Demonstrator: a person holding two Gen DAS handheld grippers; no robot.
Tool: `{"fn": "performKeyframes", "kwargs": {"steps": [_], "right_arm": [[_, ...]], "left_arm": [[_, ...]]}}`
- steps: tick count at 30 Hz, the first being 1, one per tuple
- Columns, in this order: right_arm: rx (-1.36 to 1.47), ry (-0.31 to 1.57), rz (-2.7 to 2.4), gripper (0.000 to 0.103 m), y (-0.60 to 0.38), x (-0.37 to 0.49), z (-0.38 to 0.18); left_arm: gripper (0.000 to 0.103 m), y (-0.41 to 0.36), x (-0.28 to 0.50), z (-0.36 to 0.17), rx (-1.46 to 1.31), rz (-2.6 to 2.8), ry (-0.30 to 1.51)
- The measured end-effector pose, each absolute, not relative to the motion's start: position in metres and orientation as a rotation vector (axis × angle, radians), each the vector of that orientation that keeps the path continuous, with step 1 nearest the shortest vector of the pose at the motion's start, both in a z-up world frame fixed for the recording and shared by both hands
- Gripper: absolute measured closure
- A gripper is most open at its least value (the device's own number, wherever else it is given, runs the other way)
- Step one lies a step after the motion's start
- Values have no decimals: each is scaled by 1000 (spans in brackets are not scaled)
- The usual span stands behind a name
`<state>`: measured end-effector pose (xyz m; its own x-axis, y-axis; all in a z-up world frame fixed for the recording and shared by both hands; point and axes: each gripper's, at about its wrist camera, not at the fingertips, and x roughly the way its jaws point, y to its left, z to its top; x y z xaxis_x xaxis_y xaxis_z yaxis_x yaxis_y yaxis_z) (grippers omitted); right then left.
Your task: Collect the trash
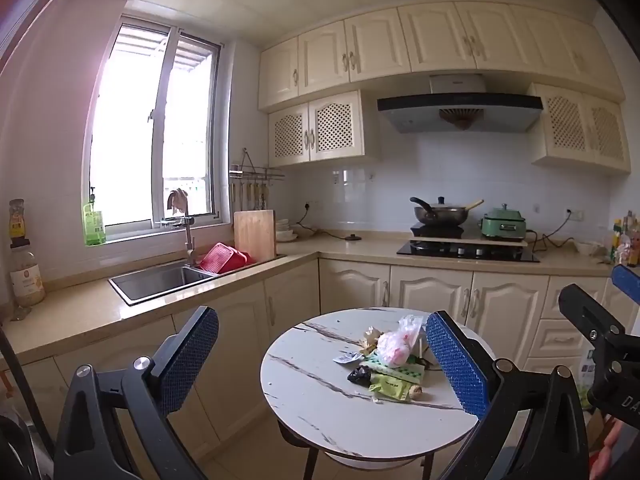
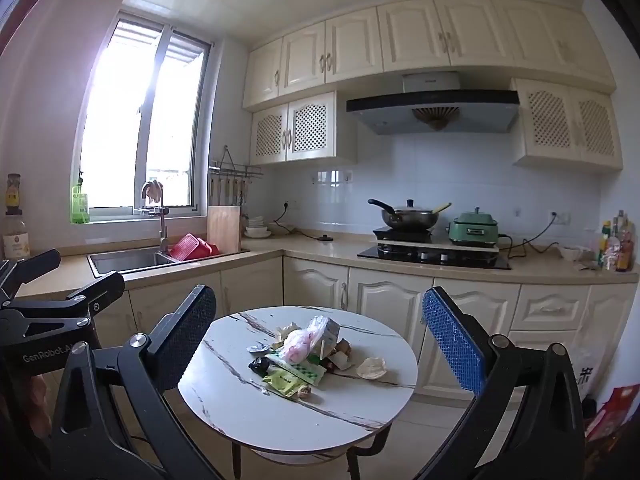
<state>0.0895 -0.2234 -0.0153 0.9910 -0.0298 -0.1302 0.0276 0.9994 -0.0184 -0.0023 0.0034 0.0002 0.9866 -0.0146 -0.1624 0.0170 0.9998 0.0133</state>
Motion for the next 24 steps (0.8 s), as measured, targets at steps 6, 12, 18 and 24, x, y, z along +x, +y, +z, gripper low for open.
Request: {"fn": "performKeyframes", "kwargs": {"steps": [6, 12, 18, 24], "right_arm": [[-13, 125, -25, 0, -223, 90, -14], [-14, 129, -18, 0, -223, 89, -15], [-15, 133, -13, 0, -222, 92, -17], [-18, 132, -8, 0, -221, 93, -19]], "left_arm": [[1, 1, -3, -2, 22, -17, 159], [1, 2, -4, -2, 14, -17, 155], [1, 3, -2, -3, 14, -15, 156], [1, 1, -2, -2, 15, -15, 155]]}}
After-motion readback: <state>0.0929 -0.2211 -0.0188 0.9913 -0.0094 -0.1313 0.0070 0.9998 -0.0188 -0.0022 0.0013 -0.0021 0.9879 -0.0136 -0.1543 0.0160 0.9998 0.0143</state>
